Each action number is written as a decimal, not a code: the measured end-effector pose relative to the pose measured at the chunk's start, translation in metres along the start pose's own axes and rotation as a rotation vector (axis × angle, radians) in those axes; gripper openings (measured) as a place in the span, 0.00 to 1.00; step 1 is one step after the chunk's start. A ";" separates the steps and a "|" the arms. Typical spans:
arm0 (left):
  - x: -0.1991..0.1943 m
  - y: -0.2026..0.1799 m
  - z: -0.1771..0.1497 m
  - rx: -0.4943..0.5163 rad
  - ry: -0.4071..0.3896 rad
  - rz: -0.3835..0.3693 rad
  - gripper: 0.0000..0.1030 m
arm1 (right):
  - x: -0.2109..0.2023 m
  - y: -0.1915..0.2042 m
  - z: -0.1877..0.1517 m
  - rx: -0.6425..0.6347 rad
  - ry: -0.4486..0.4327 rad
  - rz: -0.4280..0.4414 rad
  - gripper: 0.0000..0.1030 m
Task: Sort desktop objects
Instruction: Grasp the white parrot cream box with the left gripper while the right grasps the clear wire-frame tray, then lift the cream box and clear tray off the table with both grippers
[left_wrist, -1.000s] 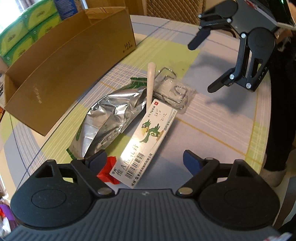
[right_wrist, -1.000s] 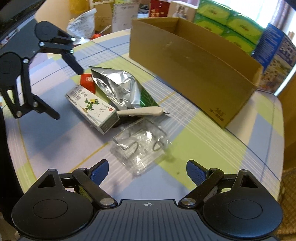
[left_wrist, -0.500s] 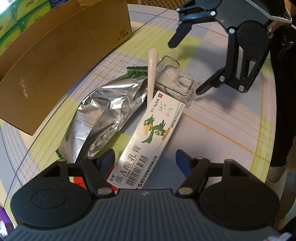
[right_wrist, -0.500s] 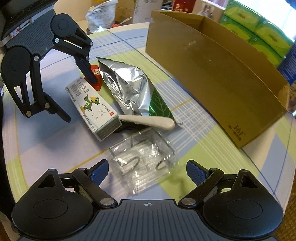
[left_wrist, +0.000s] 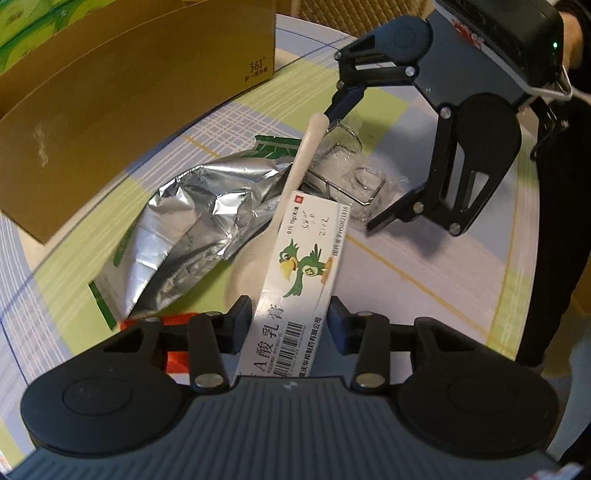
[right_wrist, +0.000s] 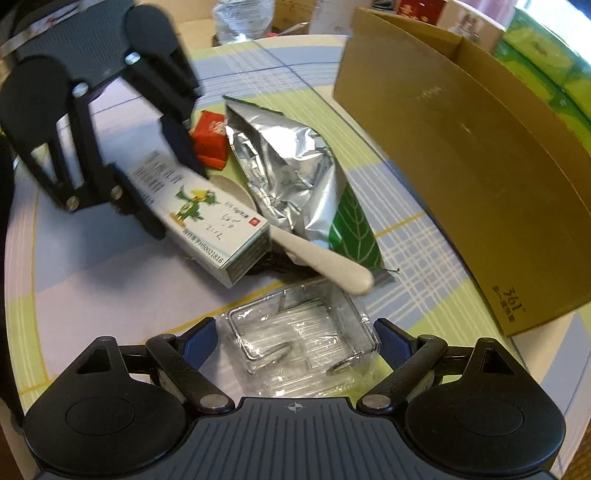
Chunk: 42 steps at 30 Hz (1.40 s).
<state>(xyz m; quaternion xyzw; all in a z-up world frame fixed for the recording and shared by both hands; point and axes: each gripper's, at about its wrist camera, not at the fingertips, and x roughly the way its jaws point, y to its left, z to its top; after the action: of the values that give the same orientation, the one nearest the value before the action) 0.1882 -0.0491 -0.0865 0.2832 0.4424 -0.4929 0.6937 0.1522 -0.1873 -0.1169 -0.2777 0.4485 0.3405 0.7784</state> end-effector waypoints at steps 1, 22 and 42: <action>0.000 -0.001 -0.001 -0.014 -0.003 -0.001 0.36 | 0.000 0.000 0.000 0.015 -0.001 -0.002 0.83; -0.017 -0.065 -0.004 -0.361 -0.089 0.050 0.32 | -0.066 0.019 -0.083 0.658 -0.019 -0.178 0.69; 0.023 -0.107 -0.002 -0.275 -0.142 0.200 0.35 | -0.060 0.053 -0.103 0.553 -0.103 -0.255 0.80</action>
<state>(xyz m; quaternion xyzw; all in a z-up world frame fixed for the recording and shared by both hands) 0.0902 -0.0957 -0.1034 0.1927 0.4250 -0.3751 0.8010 0.0369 -0.2478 -0.1163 -0.0918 0.4455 0.1190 0.8826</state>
